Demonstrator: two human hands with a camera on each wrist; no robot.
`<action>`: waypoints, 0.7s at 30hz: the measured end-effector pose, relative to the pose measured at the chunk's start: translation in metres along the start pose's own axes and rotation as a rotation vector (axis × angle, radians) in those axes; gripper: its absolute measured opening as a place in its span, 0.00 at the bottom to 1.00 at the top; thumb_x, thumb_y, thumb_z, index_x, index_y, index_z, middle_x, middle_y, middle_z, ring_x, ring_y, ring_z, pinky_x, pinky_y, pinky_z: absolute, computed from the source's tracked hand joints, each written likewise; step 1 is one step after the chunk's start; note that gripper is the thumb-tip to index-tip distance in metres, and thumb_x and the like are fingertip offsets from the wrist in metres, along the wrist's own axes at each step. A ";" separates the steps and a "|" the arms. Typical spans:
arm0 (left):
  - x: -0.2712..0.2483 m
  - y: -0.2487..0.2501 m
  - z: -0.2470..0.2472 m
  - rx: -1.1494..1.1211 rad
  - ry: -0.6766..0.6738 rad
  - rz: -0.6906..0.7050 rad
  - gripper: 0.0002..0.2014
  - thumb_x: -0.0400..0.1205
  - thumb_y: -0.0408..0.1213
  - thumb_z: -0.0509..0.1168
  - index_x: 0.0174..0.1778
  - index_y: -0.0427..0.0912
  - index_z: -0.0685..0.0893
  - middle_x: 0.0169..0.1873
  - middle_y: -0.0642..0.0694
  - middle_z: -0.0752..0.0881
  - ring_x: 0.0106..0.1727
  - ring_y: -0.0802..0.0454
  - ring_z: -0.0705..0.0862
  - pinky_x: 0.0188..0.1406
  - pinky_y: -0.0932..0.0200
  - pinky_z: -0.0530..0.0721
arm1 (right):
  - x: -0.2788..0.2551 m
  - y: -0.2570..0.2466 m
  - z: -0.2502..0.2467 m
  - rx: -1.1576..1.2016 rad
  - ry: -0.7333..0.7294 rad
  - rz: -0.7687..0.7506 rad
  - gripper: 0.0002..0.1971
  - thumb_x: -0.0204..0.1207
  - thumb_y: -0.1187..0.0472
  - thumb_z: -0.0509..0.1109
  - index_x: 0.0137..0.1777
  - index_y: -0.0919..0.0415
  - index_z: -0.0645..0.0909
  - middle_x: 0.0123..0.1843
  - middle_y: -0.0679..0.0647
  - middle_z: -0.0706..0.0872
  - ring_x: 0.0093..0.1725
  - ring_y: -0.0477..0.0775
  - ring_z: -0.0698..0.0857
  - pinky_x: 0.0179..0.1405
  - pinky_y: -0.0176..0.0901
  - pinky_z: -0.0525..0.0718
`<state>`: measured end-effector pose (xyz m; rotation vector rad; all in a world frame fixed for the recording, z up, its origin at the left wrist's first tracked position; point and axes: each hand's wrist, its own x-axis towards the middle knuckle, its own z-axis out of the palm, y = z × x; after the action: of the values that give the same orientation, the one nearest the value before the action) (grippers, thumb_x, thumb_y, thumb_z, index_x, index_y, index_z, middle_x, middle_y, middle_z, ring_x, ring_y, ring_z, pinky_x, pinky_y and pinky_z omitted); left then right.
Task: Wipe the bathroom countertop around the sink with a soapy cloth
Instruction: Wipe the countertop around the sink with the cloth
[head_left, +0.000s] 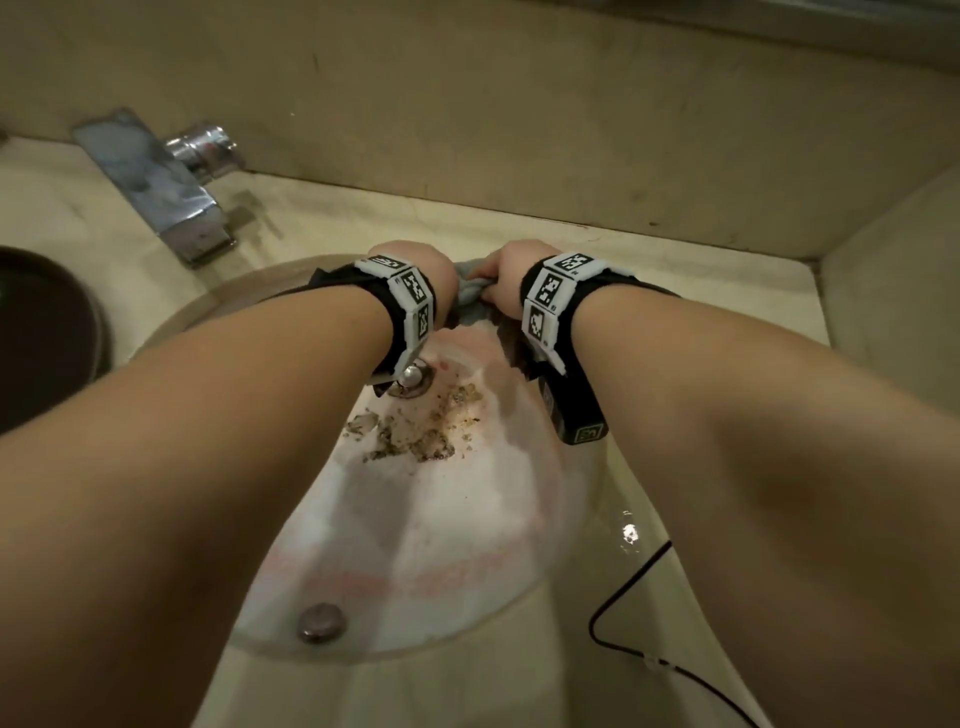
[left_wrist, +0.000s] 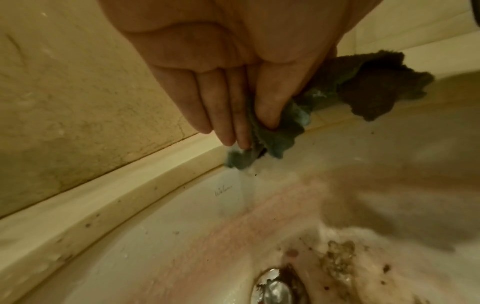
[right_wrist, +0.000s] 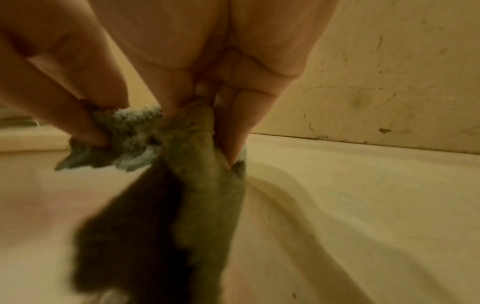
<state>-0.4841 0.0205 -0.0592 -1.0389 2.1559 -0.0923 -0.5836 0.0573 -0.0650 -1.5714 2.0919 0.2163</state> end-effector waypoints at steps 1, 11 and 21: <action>-0.003 -0.003 -0.001 -0.051 0.011 -0.004 0.07 0.77 0.40 0.69 0.47 0.41 0.86 0.32 0.45 0.80 0.46 0.41 0.87 0.54 0.45 0.87 | -0.004 -0.002 -0.002 -0.015 -0.018 -0.008 0.15 0.76 0.61 0.68 0.63 0.54 0.83 0.60 0.56 0.88 0.55 0.59 0.85 0.53 0.43 0.81; -0.050 -0.020 -0.022 -0.313 0.195 0.018 0.26 0.77 0.55 0.66 0.63 0.40 0.82 0.46 0.45 0.87 0.46 0.45 0.82 0.46 0.55 0.80 | -0.067 -0.011 -0.048 -0.101 0.055 -0.094 0.12 0.80 0.56 0.61 0.59 0.54 0.83 0.56 0.55 0.88 0.50 0.59 0.83 0.46 0.43 0.75; -0.097 -0.010 -0.060 -0.106 0.184 -0.041 0.06 0.73 0.40 0.69 0.44 0.45 0.83 0.27 0.48 0.77 0.45 0.42 0.86 0.52 0.42 0.87 | -0.124 0.004 -0.057 0.102 0.164 -0.059 0.28 0.74 0.44 0.69 0.72 0.54 0.72 0.69 0.55 0.82 0.65 0.57 0.82 0.62 0.45 0.77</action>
<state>-0.4762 0.0678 0.0442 -1.1750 2.3264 -0.0976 -0.5802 0.1401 0.0436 -1.6345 2.1389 -0.0414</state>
